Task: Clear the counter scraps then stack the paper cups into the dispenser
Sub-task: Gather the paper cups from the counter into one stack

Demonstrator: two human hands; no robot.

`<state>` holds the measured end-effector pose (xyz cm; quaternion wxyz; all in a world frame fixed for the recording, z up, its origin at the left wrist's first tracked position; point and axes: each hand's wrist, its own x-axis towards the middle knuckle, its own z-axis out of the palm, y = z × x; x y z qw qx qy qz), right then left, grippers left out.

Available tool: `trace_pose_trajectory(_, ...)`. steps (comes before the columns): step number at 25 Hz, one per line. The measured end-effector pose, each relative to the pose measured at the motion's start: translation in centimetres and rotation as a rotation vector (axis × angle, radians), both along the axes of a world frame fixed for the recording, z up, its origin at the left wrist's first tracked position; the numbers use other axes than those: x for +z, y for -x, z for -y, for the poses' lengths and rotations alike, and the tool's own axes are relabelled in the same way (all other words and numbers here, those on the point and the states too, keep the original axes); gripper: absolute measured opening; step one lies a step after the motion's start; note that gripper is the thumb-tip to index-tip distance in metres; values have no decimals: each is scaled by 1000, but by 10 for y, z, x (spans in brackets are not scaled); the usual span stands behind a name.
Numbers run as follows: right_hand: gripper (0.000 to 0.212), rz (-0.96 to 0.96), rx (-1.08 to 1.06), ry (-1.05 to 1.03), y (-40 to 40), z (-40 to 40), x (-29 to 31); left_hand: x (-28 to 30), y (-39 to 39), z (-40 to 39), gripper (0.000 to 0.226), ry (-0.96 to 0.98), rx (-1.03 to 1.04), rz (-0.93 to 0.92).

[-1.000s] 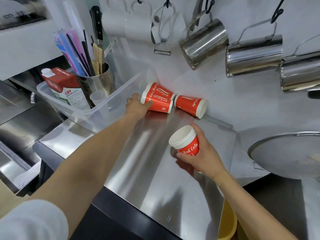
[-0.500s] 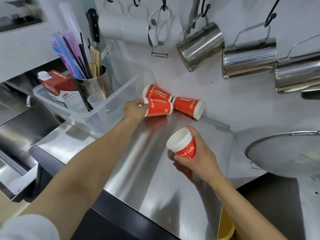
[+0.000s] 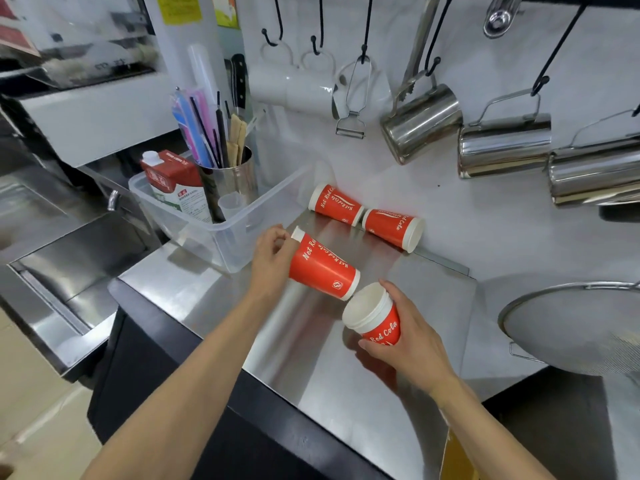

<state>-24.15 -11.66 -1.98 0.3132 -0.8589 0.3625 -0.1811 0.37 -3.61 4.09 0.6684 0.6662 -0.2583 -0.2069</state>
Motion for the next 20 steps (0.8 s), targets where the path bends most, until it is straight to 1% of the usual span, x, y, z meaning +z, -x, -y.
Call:
trace_pose_trajectory(1, 99, 3, 6, -8, 2, -4, 1, 4, 3, -10, 5, 44, -24, -33)
trace_pose_trajectory(3, 99, 6, 26, -12, 5, -15, 5, 6, 11, -31, 30, 79, -81, -37)
trace_pose_trajectory(5, 99, 12, 48, -6, 9, -27, 10, 4, 19, -50, 38, 78, -143, -32)
trace_pose_trajectory(9, 98, 30, 97, -3, 22, -49, 18, -7, 37, -80, 39, 66, -250, -30)
trace_pose_trajectory(13, 98, 4, 133, 9, 27, -62, 25, -12, 58, -93, 40, 44, -346, -23)
trace_pose_trajectory(16, 99, -21, 148, 50, 29, -70, 25, -18, 76, -96, 48, -7, -399, 29)
trace_pose_trajectory(20, 99, -33, 147, 63, 32, -74, 21, -25, 96, -94, 44, -52, -426, 107)
